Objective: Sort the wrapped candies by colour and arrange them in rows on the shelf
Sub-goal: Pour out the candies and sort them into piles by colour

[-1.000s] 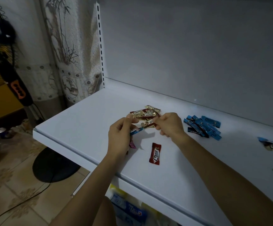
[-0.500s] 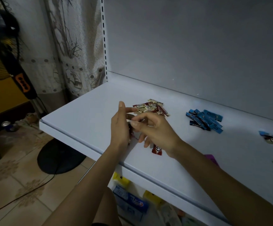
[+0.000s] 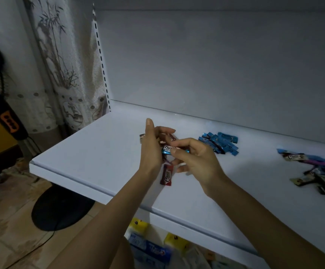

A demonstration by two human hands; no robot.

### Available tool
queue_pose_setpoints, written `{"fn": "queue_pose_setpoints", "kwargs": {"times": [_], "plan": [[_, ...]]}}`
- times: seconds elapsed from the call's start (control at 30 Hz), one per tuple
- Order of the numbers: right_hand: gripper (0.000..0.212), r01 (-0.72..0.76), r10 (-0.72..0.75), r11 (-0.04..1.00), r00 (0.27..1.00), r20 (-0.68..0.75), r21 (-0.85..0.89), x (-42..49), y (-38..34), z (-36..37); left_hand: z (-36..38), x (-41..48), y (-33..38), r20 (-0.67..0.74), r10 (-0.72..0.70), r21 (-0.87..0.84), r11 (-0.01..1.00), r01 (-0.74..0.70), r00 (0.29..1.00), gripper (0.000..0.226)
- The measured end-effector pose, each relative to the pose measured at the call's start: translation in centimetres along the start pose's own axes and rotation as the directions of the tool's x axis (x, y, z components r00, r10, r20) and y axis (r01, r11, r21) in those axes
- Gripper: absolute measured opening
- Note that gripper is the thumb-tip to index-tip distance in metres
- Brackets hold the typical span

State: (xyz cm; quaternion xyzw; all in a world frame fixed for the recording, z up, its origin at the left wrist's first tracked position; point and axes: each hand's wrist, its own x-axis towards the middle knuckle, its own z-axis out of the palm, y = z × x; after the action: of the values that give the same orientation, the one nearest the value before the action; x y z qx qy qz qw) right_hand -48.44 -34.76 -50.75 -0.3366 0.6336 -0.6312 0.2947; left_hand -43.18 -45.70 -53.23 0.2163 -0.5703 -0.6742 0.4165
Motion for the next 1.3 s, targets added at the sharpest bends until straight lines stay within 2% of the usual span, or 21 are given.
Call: {"fn": "queue_pose_setpoints", "kwargs": {"times": [0.17, 0.27, 0.33, 0.4, 0.5, 0.57, 0.63, 0.73, 0.77, 0.8, 0.83, 0.9, 0.93, 0.97, 1.0, 1.07, 1.1, 1.2, 1.3], "plan": [[0.018, 0.043, -0.044, 0.999, 0.992, -0.114, -0.013, -0.7, 0.0, -3.8, 2.9, 0.3, -0.7, 0.027, 0.017, -0.022, 1.0, -0.016, 0.999, 0.074], [0.018, 0.055, -0.046, 0.998, 0.963, -0.264, 0.024, 0.0, 0.4, -6.8, 3.7, 0.7, -0.4, -0.023, -0.143, -0.082, 0.987, 0.141, 0.989, 0.068], [0.016, 0.008, -0.012, 1.0, 0.932, -0.364, -0.014, 1.5, 1.4, -9.0, 4.1, 0.8, -0.2, -0.01, -0.268, -0.154, 0.952, 0.263, 0.963, 0.067], [0.014, -0.039, 0.002, 0.996, 0.904, -0.427, -0.077, 3.4, 2.9, -11.1, 4.6, 0.8, -0.4, 0.011, -0.33, -0.221, 0.92, 0.325, 0.944, 0.066], [0.022, -0.077, -0.067, 0.96, 0.872, -0.485, -0.27, 6.1, 4.8, -12.9, 5.4, 0.3, -0.7, 0.018, -0.374, -0.259, 0.894, 0.366, 0.927, 0.064], [0.018, -0.115, -0.121, 0.892, 0.871, -0.475, -0.438, 7.2, 5.6, -13.3, 5.9, 0.0, -0.7, 0.03, -0.391, -0.282, 0.88, 0.383, 0.92, 0.063], [0.012, -0.221, -0.131, 0.754, 0.872, -0.472, -0.618, 7.8, 5.9, -13.6, 6.3, -0.2, -0.6, 0.056, -0.416, -0.315, 0.855, 0.411, 0.908, 0.064], [0.035, -0.363, -0.118, 0.467, 0.878, -0.464, -0.806, 7.8, 5.8, -13.6, 6.4, -0.6, -0.2, 0.176, -0.431, -0.441, 0.769, 0.462, 0.885, 0.065], [0.04, -0.352, -0.145, 0.435, 0.881, -0.451, -0.829, 7.6, 5.5, -13.3, 6.3, -0.8, -0.2, 0.219, -0.432, -0.486, 0.729, 0.482, 0.875, 0.066], [0.04, -0.304, -0.19, 0.476, 0.88, -0.434, -0.825, 7.3, 5.1, -12.8, 6.1, -0.8, -0.3, 0.256, -0.43, -0.527, 0.689, 0.498, 0.866, 0.066], [0.036, -0.219, -0.231, 0.584, 0.878, -0.419, -0.782, 6.8, 4.5, -12.1, 6.0, -0.8, -0.5, 0.27, -0.431, -0.556, 0.66, 0.505, 0.861, 0.066], [0.026, 0.045, -0.267, 0.851, 0.896, -0.355, -0.524, 5.0, 3.5, -10.2, 5.8, -0.6, -0.9, 0.257, -0.453, -0.575, 0.639, 0.511, 0.854, 0.065], [0.024, 0.149, -0.263, 0.917, 0.923, -0.28, -0.371, 4.0, 3.1, -9.3, 5.9, -0.5, -1.0, 0.24, -0.47, -0.572, 0.639, 0.515, 0.849, 0.063], [0.025, 0.207, -0.265, 0.933, 0.948, -0.178, -0.293, 2.8, 2.9, -8.4, 6.1, -0.5, -1.0, 0.215, -0.496, -0.561, 0.643, 0.522, 0.841, 0.062], [0.03, 0.245, -0.275, 0.924, 0.959, -0.066, -0.293, 1.9, 2.9, -7.8, 6.2, -0.6, -0.9, 0.197, -0.524, -0.552, 0.639, 0.535, 0.829, 0.062], [0.044, 0.296, -0.292, 0.861, 0.954, 0.074, -0.413, 1.1, 3.5, -6.9, 6.4, -0.6, -0.9, 0.18, -0.559, -0.523, 0.643, 0.56, 0.809, 0.065], [0.046, 0.285, -0.289, 0.85, 0.955, 0.06, -0.443, 1.4, 3.9, -6.7, 6.5, -0.6, -0.9, 0.188, -0.566, -0.494, 0.652, 0.575, 0.803, 0.068], [0.037, 0.172, -0.207, 0.921, 0.976, -0.066, -0.35, 2.3, 3.8, -6.0, 6.7, -0.7, -1.1, 0.214, -0.571, -0.35, 0.713, 0.608, 0.792, 0.068], [0.006, 0.09, -0.12, 0.97, 0.985, -0.123, -0.226, 2.9, 2.7, -5.8, 6.7, -0.8, -0.7, 0.241, -0.522, -0.178, 0.805, 0.566, 0.818, 0.06]]}}
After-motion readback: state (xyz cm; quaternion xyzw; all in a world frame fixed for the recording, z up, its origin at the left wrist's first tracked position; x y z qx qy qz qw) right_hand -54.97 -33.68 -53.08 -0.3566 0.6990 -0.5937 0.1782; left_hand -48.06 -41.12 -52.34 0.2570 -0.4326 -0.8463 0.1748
